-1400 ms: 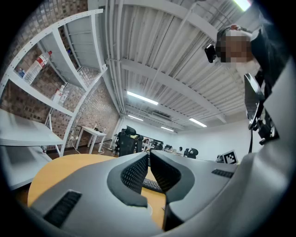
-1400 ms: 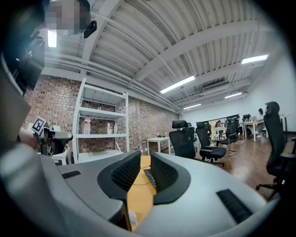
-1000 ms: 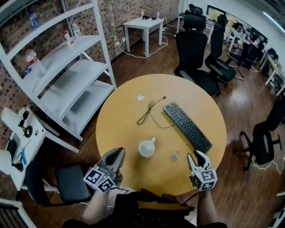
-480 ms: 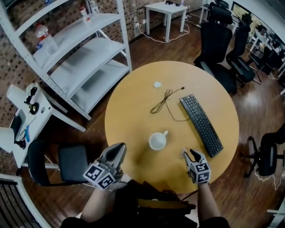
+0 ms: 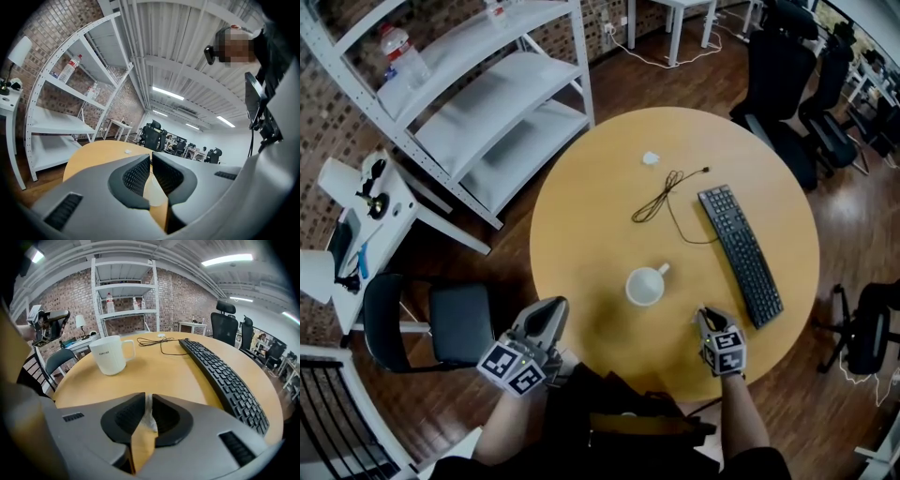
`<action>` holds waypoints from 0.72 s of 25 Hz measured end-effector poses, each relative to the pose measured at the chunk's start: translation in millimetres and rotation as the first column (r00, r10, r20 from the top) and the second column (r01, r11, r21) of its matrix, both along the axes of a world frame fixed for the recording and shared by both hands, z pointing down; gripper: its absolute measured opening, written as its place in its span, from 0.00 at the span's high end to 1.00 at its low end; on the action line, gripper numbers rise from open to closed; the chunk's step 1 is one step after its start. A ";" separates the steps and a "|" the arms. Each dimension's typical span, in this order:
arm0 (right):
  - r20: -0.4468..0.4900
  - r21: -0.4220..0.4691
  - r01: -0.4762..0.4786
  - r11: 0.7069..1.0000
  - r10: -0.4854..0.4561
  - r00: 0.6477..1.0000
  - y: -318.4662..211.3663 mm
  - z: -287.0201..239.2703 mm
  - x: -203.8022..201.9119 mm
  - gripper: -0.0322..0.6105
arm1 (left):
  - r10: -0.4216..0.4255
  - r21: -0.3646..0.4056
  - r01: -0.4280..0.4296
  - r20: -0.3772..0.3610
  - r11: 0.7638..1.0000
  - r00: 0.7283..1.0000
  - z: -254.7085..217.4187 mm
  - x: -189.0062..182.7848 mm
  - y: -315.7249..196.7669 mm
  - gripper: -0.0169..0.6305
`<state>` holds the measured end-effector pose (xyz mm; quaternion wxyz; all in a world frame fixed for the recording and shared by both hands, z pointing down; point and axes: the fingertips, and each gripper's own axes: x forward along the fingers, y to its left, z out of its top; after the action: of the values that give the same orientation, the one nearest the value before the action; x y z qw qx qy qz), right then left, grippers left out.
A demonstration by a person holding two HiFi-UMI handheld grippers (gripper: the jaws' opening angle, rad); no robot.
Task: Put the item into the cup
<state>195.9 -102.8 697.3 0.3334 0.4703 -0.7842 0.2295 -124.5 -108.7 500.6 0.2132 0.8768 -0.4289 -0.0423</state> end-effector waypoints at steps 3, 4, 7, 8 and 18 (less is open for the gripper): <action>0.003 0.012 -0.017 1.000 0.017 1.000 -0.6 -1.2 0.1 0.94 | 0.014 0.005 -0.014 -0.003 1.000 1.000 -0.8 3.4 -4.4 0.96; 0.003 0.018 -0.022 1.000 0.022 1.000 -0.6 -2.8 0.5 0.95 | 0.022 0.010 -0.022 -0.004 1.000 1.000 -2.1 5.5 -6.2 0.96; 0.003 0.030 -0.038 0.999 0.038 0.999 -0.2 -11.2 2.1 0.95 | 0.047 0.025 -0.047 -0.004 0.999 0.999 -6.0 12.7 -10.8 0.96; 0.002 0.035 -0.043 0.998 0.043 0.999 -0.3 -16.7 2.2 0.95 | 0.054 0.029 -0.054 -0.004 0.998 0.999 -7.3 15.1 -11.9 0.96; 0.024 0.274 0.006 0.962 -0.013 1.000 -37.1 -114.7 -24.2 0.95 | 0.068 0.094 -0.066 -0.013 0.993 0.998 -23.5 12.2 -20.6 0.96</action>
<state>171.7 -139.9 582.6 0.2565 0.5051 -0.8148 0.1233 -112.3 -129.3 477.1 0.1768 0.8994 -0.3949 -0.0623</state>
